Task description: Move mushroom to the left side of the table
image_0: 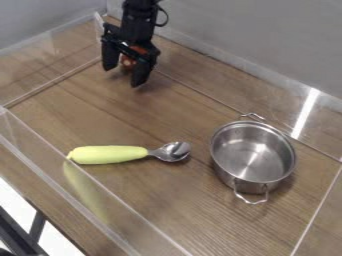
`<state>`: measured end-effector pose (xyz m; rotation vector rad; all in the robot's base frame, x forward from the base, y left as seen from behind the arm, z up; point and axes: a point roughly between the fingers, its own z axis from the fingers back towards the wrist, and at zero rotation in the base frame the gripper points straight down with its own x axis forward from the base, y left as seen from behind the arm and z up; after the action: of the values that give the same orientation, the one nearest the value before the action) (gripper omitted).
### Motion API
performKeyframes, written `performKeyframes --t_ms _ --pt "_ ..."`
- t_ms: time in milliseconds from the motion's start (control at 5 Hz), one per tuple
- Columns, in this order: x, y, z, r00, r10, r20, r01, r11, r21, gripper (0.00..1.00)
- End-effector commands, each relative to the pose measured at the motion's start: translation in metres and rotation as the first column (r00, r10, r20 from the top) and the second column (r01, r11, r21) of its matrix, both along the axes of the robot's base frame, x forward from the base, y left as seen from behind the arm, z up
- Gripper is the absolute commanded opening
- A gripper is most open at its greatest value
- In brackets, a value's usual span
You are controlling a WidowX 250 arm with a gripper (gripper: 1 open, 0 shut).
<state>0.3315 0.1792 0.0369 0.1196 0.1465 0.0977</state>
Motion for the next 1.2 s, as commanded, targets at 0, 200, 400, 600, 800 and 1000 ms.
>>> performKeyframes --t_ms 0,200,400,600,800,1000 --pt "0.010 0.005 0.043 0.995 -0.008 0.101 0.004 0.999 0.039 1.00" --pt "0.009 0.005 0.052 0.993 -0.010 0.114 0.007 0.999 0.033 1.00" --pt "0.007 0.005 0.061 0.992 -0.014 0.127 0.011 1.000 0.029 1.00" --pt "0.006 0.006 0.065 0.991 -0.018 0.132 0.015 1.000 0.027 1.00" --pt "0.005 0.008 0.067 0.990 -0.022 0.136 0.019 1.000 0.024 1.00" --pt "0.004 0.008 0.070 0.990 -0.026 0.140 0.023 1.000 0.021 1.00"
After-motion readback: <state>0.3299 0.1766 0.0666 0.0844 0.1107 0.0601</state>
